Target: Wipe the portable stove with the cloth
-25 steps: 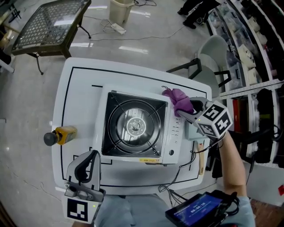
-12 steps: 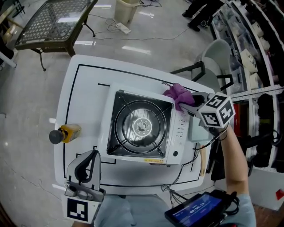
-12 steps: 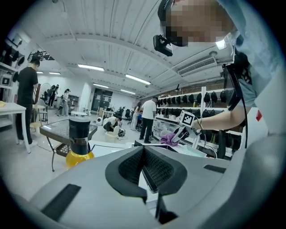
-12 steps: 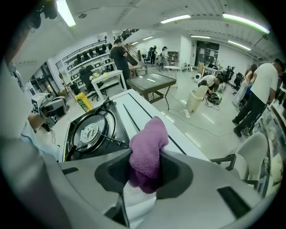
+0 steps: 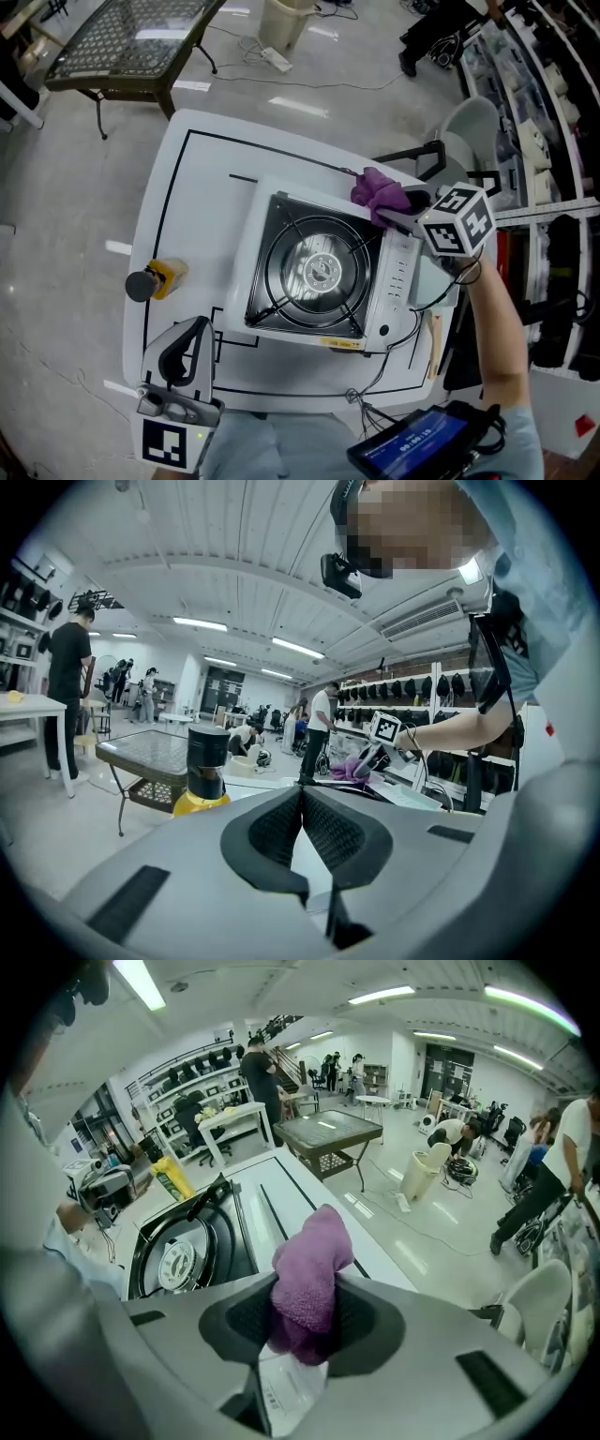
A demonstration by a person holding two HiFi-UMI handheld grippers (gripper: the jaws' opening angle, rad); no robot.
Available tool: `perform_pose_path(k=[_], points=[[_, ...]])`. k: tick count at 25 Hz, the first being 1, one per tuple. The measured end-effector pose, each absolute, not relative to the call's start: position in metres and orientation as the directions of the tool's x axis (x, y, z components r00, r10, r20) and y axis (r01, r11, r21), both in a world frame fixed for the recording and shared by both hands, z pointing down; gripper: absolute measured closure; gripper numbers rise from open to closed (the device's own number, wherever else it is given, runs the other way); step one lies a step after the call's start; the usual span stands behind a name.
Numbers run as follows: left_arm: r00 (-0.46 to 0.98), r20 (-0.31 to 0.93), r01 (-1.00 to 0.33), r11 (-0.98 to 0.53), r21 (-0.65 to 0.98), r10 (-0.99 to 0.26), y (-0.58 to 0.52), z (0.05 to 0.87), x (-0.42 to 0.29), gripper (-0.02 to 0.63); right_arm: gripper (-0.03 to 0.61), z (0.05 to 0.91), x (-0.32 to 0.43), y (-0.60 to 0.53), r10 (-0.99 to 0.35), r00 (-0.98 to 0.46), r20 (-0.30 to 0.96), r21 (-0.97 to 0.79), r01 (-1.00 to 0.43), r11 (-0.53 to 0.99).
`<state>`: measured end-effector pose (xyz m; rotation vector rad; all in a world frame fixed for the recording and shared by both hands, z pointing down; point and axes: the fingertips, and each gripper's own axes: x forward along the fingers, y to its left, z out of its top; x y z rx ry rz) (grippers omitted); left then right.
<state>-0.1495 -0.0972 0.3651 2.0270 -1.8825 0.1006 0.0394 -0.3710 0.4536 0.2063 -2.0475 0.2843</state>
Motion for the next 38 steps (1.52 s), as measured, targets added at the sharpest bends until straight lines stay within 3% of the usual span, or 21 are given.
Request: perform_pose_path(k=[20, 26, 35, 38], points=[[0.027, 0.317, -0.969, 0.054, 0.243, -0.948, -0.074, 0.379, -0.198, 0.595, 0.425, 0.460, -0.048, -0.367, 0.024, -0.439, 0.898, -0.099, -0.149, 0.984], [-0.013, 0.250, -0.972, 0.071, 0.224, -0.968, -0.076, 0.367, -0.215, 0.595, 0.425, 0.462, -0.070, -0.364, 0.035, -0.430, 0.902, -0.095, -0.120, 0.988], [-0.048, 0.304, -0.961, 0.127, 0.247, -0.951, -0.050, 0.385, -0.237, 0.595, 0.425, 0.465, -0.110, -0.357, 0.051, -0.413, 0.909, -0.093, -0.081, 0.992], [-0.070, 0.262, -0.963, 0.133, 0.232, -0.963, -0.052, 0.376, -0.250, 0.595, 0.425, 0.464, -0.124, -0.354, 0.054, -0.413, 0.909, -0.091, -0.070, 0.993]])
